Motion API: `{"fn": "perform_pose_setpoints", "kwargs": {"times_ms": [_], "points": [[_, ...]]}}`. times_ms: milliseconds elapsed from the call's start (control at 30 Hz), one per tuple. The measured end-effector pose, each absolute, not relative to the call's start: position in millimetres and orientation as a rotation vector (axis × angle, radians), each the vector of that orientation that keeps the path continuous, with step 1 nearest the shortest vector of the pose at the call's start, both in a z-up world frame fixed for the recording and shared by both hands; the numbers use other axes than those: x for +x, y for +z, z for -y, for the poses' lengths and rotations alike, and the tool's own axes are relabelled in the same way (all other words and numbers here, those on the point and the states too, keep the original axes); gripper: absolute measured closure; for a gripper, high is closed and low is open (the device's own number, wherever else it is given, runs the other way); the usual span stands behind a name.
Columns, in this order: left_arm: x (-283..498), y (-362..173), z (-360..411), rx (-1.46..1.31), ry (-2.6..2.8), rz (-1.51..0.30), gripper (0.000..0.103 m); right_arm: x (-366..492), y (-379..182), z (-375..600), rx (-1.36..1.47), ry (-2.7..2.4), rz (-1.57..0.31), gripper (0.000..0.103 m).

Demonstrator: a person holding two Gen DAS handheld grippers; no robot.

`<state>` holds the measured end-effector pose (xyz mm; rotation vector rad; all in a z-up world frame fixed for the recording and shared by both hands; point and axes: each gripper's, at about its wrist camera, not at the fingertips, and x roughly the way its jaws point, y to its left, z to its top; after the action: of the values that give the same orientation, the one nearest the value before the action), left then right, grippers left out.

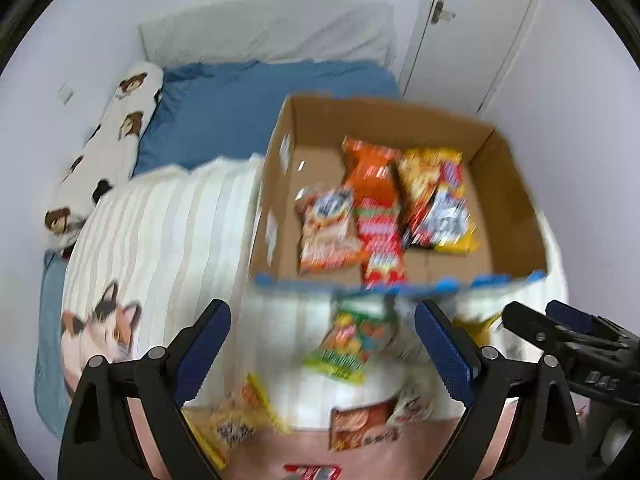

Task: Organize snacks
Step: 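Grasp the fruit candy bag with the left tool while the right tool grasps the white packet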

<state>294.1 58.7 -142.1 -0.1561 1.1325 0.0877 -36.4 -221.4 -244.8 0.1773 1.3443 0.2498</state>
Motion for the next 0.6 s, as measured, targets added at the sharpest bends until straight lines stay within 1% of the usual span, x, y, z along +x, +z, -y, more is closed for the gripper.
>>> {"fn": "perform_pose_setpoints", "kwargs": {"times_ms": [67, 100, 133, 167, 200, 433, 467, 500, 533, 567, 600], "points": [[292, -164, -56, -0.146, 0.093, -1.182, 0.009, -44, -267, 220, 0.220, 0.272, -1.389, 0.008], [294, -183, -54, -0.137, 0.092, -1.224, 0.009, -47, -280, 219, 0.239, 0.276, -1.408, 0.011], [296, -195, -52, -0.129, 0.091, -1.251, 0.009, -50, -292, 218, 0.255, 0.279, -1.420, 0.017], [300, -211, -49, -0.113, 0.089, -1.282, 0.009, -53, -304, 218, 0.265, 0.272, -1.434, 0.037], [305, -223, -46, -0.100, 0.083, -1.306, 0.009, -55, -313, 217, 0.269, 0.265, -1.449, 0.044], [335, -291, -11, 0.027, -0.027, -1.433, 0.010, -61, -350, 223, 0.294, 0.215, -1.495, 0.044], [339, -299, -6, 0.044, -0.048, -1.445, 0.021, -59, -354, 223, 0.298, 0.211, -1.497, 0.044], [341, -303, -4, 0.046, -0.062, -1.455, 0.030, -56, -355, 224, 0.299, 0.210, -1.498, 0.042], [342, -307, -5, 0.013, -0.086, -1.470, 0.045, -55, -359, 223, 0.295, 0.206, -1.503, 0.040], [342, -308, -7, -0.022, -0.090, -1.474, 0.052, -53, -362, 222, 0.297, 0.203, -1.502, 0.037], [340, -307, -12, -0.055, -0.075, -1.471, 0.052, -49, -364, 221, 0.298, 0.202, -1.500, 0.037]]}}
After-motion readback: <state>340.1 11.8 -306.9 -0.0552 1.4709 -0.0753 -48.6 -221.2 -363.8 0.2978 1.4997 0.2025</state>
